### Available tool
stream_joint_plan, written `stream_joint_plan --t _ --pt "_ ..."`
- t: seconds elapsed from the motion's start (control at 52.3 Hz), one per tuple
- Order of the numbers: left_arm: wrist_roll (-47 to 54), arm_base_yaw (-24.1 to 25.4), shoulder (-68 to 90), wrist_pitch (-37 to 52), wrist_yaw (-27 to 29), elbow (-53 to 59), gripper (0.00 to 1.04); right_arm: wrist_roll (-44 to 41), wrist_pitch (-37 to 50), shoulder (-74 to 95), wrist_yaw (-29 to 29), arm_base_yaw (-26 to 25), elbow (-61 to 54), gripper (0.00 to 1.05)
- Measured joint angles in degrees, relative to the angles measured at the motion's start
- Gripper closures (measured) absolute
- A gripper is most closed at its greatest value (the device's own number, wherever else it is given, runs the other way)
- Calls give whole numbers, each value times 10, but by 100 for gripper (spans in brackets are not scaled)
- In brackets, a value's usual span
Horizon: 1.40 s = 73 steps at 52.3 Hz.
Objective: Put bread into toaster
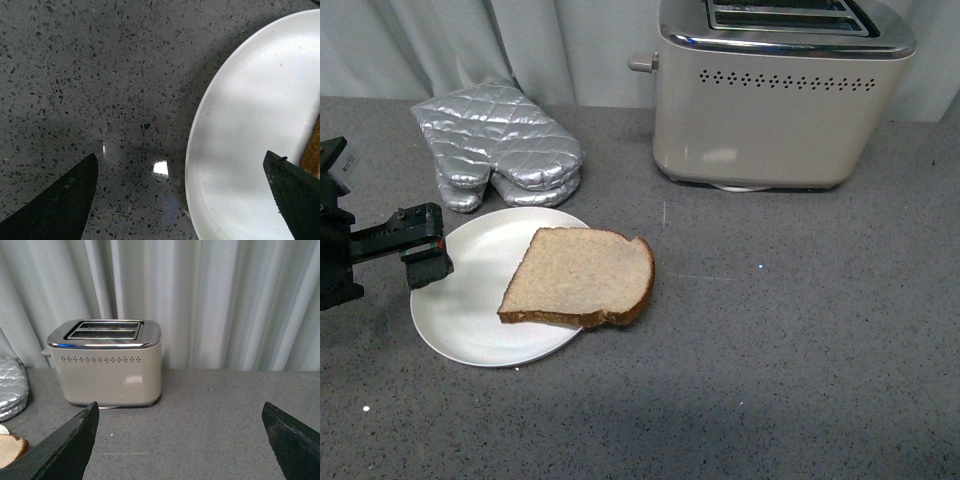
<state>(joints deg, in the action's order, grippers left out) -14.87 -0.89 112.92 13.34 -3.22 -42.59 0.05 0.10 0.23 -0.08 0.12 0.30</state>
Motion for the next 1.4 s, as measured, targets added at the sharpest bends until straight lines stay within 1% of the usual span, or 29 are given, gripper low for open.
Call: stream_joint_plan --t 0.038,0.115,0.172,0.23,0.383,0.459,0.555,0.631,0.899,1.033,1.11,1.167,1.397 --pt "-1 0 9 -5 3 -7 7 0 0 0 0 0 0 10" --pt "3 -2 23 -18 7 -19 21 0 0 0 0 0 0 10" --pt "10 -3 29 -25 16 -25 28 0 0 0 0 0 0 10" --pt "10 -4 37 -30 26 -30 39 0 0 0 0 0 0 10" --pt "6 -7 42 -32 18 -33 69 0 0 0 0 0 0 10" --pt "0 -8 42 -32 14 -33 78 0 0 0 0 0 0 10" --pt "-8 -9 40 -32 0 -32 93 0 0 0 0 0 0 10" --pt "-9 -9 36 -32 -3 -29 101 0 0 0 0 0 0 10" --pt "-65 -13 -14 -37 -59 -3 101 0 0 0 0 0 0 10" --pt "-101 -28 -46 -34 -89 11 102 0 0 0 0 0 0 10" --pt "-119 -41 -60 -31 -102 16 102 0 0 0 0 0 0 10" --pt "-135 -61 -69 -27 -104 16 102 0 0 0 0 0 0 10" --pt "-181 -132 -33 -8 -84 -13 102 0 0 0 0 0 0 10"
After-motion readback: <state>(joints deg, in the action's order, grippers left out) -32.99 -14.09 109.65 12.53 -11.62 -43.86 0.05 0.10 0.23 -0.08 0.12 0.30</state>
